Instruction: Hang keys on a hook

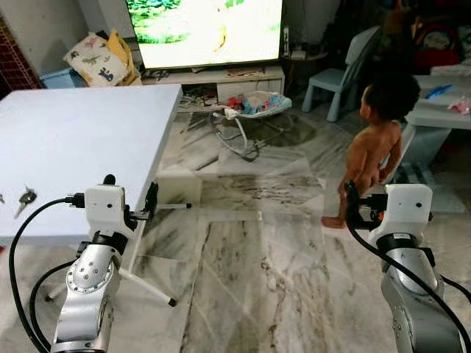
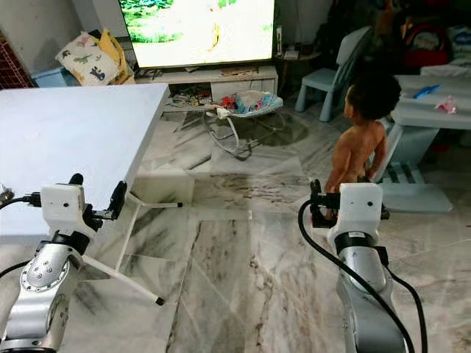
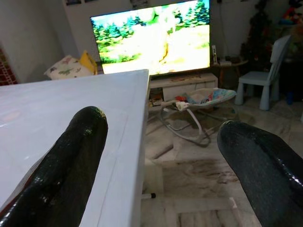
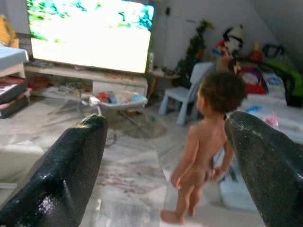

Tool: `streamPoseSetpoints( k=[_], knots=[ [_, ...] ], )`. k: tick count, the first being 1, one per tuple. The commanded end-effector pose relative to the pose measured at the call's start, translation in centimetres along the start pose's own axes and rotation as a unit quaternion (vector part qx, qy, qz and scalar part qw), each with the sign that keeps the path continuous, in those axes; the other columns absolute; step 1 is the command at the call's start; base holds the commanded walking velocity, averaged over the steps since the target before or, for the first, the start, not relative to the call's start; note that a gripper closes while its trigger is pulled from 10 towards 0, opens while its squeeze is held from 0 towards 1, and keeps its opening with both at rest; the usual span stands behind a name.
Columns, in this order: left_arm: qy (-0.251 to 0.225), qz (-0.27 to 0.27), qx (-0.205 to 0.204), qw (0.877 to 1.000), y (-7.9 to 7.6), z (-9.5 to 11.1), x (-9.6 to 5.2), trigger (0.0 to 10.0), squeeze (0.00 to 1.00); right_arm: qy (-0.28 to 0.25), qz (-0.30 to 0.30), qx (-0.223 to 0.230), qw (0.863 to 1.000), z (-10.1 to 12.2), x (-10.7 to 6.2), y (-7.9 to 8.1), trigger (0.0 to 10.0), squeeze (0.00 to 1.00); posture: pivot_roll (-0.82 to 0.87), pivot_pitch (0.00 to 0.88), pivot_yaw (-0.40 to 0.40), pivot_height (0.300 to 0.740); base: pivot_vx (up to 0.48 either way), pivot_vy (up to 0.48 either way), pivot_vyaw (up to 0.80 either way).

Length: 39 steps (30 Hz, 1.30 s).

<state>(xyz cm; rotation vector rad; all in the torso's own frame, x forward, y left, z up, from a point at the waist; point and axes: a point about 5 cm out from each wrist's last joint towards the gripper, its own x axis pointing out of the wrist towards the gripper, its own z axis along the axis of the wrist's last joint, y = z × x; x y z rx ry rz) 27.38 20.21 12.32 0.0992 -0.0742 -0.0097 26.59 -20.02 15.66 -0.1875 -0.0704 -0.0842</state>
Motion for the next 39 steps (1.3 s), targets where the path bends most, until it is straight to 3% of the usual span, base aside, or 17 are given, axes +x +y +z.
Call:
streamPoseSetpoints(
  k=[1,11,21,27,31,39],
  knots=[
    [-0.006,0.004,0.001,1.0,-0.3,0.1,0.1,10.0,0.0,-0.007,0.01,-0.004,1.0,0.6,0.4,-0.1,10.0,0.0,-0.1,0.0,-0.011,0.74,0.0,0.0,0.0],
    [-0.013,-0.003,-0.004,1.0,-1.5,0.0,0.2,10.0,0.0,0.001,0.008,-0.002,1.0,0.6,0.6,-0.7,10.0,0.0,-0.11,0.0,-0.021,0.74,0.0,0.0,0.0],
    [-0.008,-0.014,0.008,1.0,-1.6,-0.1,0.5,10.0,0.0,0.006,0.016,0.007,1.0,0.1,0.0,0.5,10.0,0.0,-0.11,0.0,0.006,0.74,0.0,0.0,-0.36],
    [-0.009,-0.016,0.032,0.999,-1.8,0.0,0.5,10.0,0.0,0.001,0.023,-0.024,0.999,0.2,0.3,0.5,10.0,0.0,-0.11,0.0,0.015,0.74,0.0,0.0,0.0],
    [-0.008,-0.021,0.034,0.999,-1.8,0.0,0.4,10.0,0.0,-0.004,0.021,-0.044,0.999,0.3,0.4,0.6,10.0,0.0,-0.1,0.0,0.019,0.74,0.0,0.0,0.73],
    [-0.002,-0.009,0.038,0.999,-0.6,0.2,0.3,10.0,0.0,-0.002,0.02,-0.018,1.0,-0.1,0.5,1.4,10.0,0.0,-0.07,0.0,0.034,0.74,0.0,0.0,0.8]
  ],
)
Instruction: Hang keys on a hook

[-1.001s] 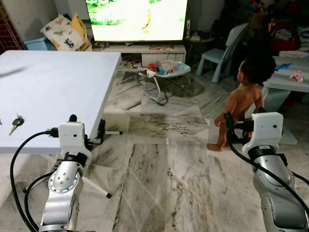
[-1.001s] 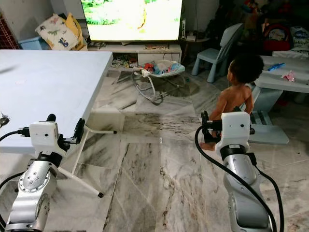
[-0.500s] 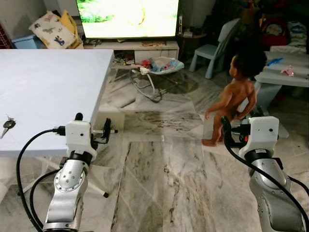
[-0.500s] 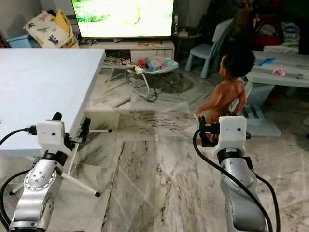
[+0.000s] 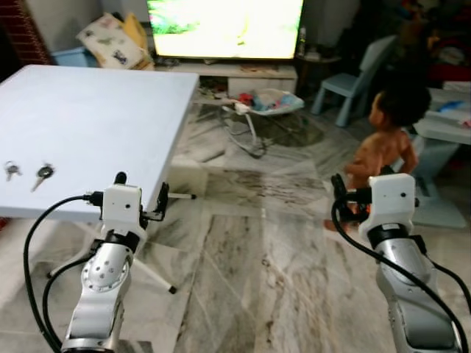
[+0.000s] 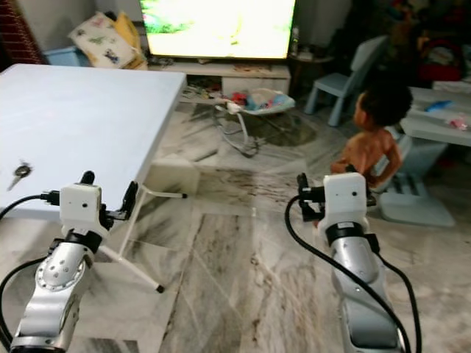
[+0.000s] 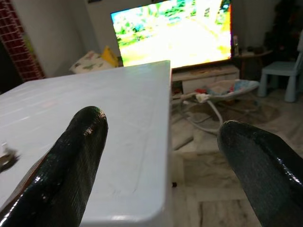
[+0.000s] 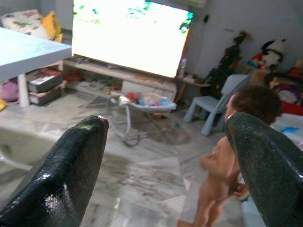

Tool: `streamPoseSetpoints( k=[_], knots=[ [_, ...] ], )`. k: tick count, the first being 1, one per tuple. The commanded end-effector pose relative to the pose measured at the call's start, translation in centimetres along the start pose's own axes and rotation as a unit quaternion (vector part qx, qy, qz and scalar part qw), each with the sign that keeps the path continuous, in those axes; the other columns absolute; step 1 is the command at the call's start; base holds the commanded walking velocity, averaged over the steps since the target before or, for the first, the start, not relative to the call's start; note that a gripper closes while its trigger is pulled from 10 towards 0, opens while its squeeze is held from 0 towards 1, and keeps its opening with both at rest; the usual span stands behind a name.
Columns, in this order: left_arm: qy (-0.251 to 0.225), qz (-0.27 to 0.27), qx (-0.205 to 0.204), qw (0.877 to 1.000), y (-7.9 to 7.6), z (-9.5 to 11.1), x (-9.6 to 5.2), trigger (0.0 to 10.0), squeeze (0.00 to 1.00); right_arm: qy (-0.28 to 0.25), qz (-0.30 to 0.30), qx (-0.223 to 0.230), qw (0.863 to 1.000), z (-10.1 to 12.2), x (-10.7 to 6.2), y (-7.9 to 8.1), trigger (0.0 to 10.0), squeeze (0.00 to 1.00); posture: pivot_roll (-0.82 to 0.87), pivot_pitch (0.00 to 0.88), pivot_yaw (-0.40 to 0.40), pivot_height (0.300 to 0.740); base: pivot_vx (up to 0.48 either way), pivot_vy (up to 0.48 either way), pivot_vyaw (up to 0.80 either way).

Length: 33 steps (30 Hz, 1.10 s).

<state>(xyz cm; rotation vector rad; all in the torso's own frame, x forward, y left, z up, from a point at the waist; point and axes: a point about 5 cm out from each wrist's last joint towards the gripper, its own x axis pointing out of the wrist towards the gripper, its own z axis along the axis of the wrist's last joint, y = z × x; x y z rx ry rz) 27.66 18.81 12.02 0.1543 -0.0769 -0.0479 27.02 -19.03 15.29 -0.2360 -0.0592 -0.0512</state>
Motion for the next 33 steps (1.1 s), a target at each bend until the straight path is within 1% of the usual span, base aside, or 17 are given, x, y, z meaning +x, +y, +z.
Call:
streamPoseSetpoints(
  k=[1,3,5,6,9,11,16,18,27,33],
  knots=[
    [0.001,0.013,0.016,1.0,1.0,0.3,0.0,10.0,0.0,-0.006,0.002,0.009,1.0,0.2,0.2,0.4,10.0,0.0,-0.07,0.0,0.037,0.74,0.0,0.0,0.8],
    [0.001,0.014,0.021,1.0,1.1,0.3,0.0,10.0,0.0,-0.007,0.002,0.013,1.0,0.2,0.2,0.5,10.0,0.0,-0.07,0.0,0.038,0.74,0.0,0.0,0.42],
    [0.003,0.013,0.011,1.0,1.3,0.4,0.1,10.0,0.0,-0.008,0.002,0.019,1.0,0.2,0.2,0.7,10.0,0.0,-0.06,0.0,0.043,0.74,0.0,0.0,0.0],
    [0.001,0.011,0.01,1.0,1.3,0.5,0.2,10.0,0.0,-0.01,0.001,0.029,1.0,0.2,0.2,0.8,10.0,0.0,-0.06,0.0,0.047,0.74,0.0,0.0,0.0],
    [0.001,0.011,0.02,1.0,1.3,0.5,0.3,10.0,0.0,-0.009,-0.004,0.034,0.999,0.2,0.2,0.6,10.0,0.0,-0.06,0.0,0.052,0.74,0.0,0.0,0.0],
    [0.001,0.011,0.02,1.0,1.3,0.5,0.3,10.0,0.0,-0.008,-0.006,0.036,0.999,0.1,0.2,0.6,10.0,0.0,-0.06,0.0,0.055,0.74,0.0,0.0,0.0],
    [0.006,0.001,0.0,1.0,1.0,0.5,0.5,10.0,0.0,-0.001,-0.016,0.048,0.999,-0.2,0.2,0.3,10.0,0.0,-0.06,0.0,0.061,0.74,0.0,0.0,0.0],
    [0.007,0.001,0.001,1.0,1.1,0.6,0.6,10.0,0.0,-0.001,-0.017,0.051,0.999,-0.2,0.3,0.4,10.0,0.0,-0.06,0.0,0.061,0.74,0.0,0.0,0.0],
    [0.007,0.01,-0.002,1.0,1.7,0.8,1.0,10.0,0.0,-0.008,-0.019,0.061,0.998,0.1,0.7,0.6,10.0,0.0,-0.06,0.0,0.066,0.74,0.0,0.48,0.0],
    [0.007,0.005,-0.005,1.0,1.3,1.0,1.4,10.0,0.0,-0.007,-0.031,0.067,0.997,0.1,0.8,0.3,10.0,0.0,-0.07,0.0,0.077,0.74,0.0,0.48,0.0]
  ],
)
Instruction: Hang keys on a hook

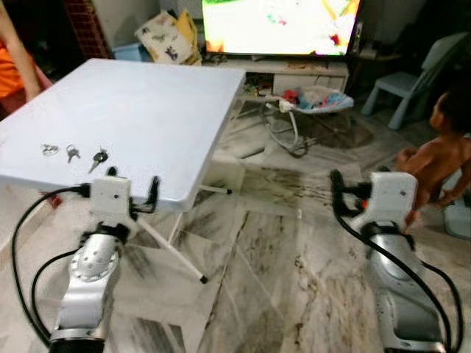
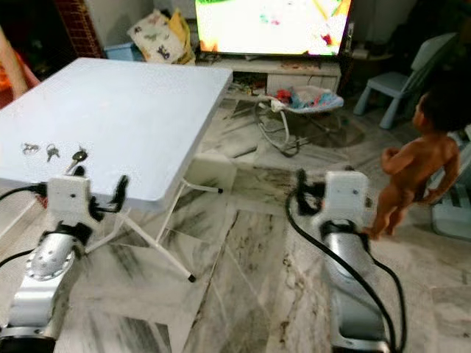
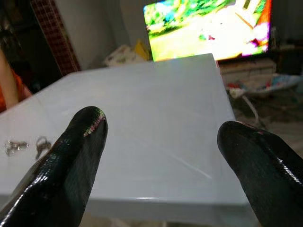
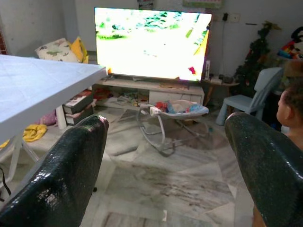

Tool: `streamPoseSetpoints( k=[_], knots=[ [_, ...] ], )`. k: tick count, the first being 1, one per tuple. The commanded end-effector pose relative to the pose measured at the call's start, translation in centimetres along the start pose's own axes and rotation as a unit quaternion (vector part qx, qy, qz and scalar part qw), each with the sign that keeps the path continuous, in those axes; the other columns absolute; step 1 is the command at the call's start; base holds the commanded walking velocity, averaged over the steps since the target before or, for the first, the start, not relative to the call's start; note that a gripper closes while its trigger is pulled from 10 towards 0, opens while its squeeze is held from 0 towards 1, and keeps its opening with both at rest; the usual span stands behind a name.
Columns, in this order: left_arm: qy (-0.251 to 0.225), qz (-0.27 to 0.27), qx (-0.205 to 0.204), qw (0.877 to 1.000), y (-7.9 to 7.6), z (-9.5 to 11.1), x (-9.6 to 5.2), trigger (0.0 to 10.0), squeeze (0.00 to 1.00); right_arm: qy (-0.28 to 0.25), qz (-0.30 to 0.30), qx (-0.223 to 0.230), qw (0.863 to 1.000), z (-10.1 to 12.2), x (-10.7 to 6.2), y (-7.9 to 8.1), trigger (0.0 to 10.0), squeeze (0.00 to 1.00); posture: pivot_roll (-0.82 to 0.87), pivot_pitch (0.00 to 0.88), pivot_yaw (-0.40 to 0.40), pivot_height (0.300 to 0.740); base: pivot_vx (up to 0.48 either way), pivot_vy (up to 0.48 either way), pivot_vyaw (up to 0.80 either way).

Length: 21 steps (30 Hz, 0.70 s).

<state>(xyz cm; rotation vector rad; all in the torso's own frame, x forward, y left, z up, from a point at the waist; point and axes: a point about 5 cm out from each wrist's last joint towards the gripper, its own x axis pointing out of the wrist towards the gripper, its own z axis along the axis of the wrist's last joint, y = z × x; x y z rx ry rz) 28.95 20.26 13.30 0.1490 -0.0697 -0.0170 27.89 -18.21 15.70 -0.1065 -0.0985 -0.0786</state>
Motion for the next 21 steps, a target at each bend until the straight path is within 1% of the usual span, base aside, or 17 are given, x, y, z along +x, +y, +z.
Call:
streamPoseSetpoints(
  k=[1,8,11,15,19,21],
  knots=[
    [0.002,-0.011,-0.003,1.0,-0.43,0.06,0.11,10.0,0.0,0.009,-0.015,0.004,1.0,-0.37,-0.01,-0.54,10.0,0.0,-0.07,0.0,0.077,0.74,0.0,0.48,0.0],
    [0.002,-0.011,-0.004,1.0,-0.43,0.14,0.42,10.0,0.0,0.011,-0.024,0.011,1.0,-0.41,0.04,-0.82,10.0,0.0,-0.06,0.0,0.074,0.74,0.0,0.48,0.0],
    [0.005,-0.005,-0.006,1.0,-0.26,0.0,0.43,10.0,0.0,0.002,-0.016,0.014,1.0,0.17,0.3,-0.49,10.0,0.0,-0.06,0.0,0.07,0.74,0.0,0.48,0.0],
    [0.005,-0.004,-0.006,1.0,-0.4,-0.03,0.34,10.0,0.0,0.003,-0.014,0.021,1.0,0.2,0.45,-0.37,10.0,0.0,-0.05,0.0,0.058,0.74,0.0,0.48,0.0],
    [0.01,0.002,-0.006,1.0,-0.33,-0.41,0.2,10.0,0.0,-0.004,0.0,0.008,1.0,0.43,0.65,-0.24,10.0,0.0,-0.05,0.0,0.051,0.74,0.0,0.48,0.0],
    [0.004,0.006,0.001,1.0,-0.29,-0.37,0.12,10.0,0.0,-0.004,0.001,0.009,1.0,0.52,0.71,-0.42,10.0,0.0,-0.05,0.0,0.044,0.74,0.0,0.0,0.0]
  ],
)
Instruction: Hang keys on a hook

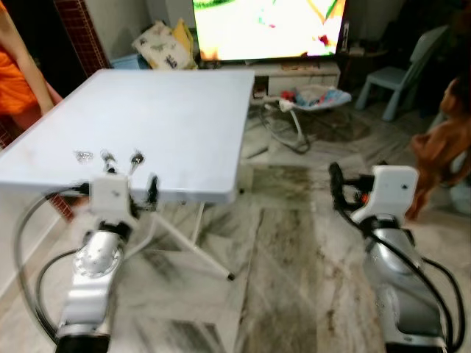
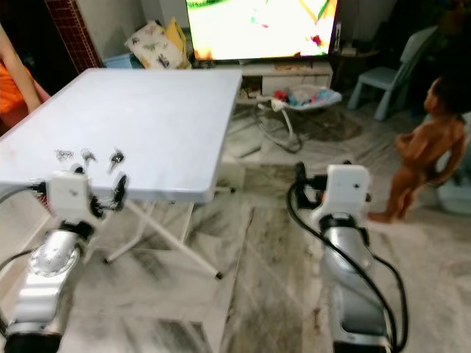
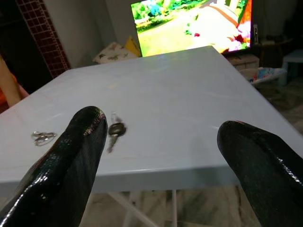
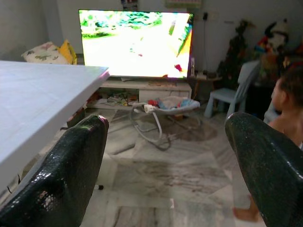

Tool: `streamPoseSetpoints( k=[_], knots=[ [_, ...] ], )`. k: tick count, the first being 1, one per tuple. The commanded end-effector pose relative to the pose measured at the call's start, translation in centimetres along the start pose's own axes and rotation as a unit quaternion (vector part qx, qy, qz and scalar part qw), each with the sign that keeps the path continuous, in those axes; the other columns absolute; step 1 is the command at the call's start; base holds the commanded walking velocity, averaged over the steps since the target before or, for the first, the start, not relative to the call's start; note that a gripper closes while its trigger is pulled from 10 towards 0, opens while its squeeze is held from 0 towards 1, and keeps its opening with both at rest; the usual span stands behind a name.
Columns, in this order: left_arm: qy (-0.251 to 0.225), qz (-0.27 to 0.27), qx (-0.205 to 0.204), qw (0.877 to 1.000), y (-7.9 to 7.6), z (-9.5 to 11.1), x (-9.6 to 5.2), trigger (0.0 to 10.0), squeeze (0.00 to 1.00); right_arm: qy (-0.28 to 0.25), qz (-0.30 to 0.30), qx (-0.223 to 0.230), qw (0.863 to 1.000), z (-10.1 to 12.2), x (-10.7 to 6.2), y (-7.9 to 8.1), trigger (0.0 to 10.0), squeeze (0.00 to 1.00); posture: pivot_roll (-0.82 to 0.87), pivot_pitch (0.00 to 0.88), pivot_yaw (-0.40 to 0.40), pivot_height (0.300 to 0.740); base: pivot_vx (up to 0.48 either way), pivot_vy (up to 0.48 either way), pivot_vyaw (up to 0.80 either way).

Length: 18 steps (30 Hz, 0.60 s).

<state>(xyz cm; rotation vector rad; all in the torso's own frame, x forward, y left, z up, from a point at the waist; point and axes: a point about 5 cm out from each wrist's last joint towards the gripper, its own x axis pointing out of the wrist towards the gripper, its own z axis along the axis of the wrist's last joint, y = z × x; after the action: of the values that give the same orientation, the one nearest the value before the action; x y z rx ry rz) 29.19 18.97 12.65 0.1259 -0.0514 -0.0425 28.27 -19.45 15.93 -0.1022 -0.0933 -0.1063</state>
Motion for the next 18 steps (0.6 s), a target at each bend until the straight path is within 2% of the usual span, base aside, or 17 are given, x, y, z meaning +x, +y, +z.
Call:
streamPoseSetpoints(
  k=[1,11,18],
  knots=[
    [-0.006,0.019,0.015,1.0,1.1,0.2,-0.1,10.0,0.0,-0.007,0.016,0.008,1.0,0.5,0.2,0.8,10.0,0.0,-0.05,0.0,0.039,0.74,0.0,0.0,0.0],
    [-0.017,0.027,0.003,0.999,0.7,0.3,-0.2,10.0,0.0,-0.013,0.049,-0.018,0.999,1.0,1.1,0.9,10.0,0.0,-0.06,0.0,-0.004,0.74,0.0,0.0,0.0],
    [-0.022,0.015,-0.005,1.0,0.1,0.4,-0.5,10.0,0.0,-0.011,0.068,-0.003,0.998,0.8,0.6,1.6,10.0,0.0,-0.05,0.0,0.003,0.74,0.0,0.0,0.0]
  ],
)
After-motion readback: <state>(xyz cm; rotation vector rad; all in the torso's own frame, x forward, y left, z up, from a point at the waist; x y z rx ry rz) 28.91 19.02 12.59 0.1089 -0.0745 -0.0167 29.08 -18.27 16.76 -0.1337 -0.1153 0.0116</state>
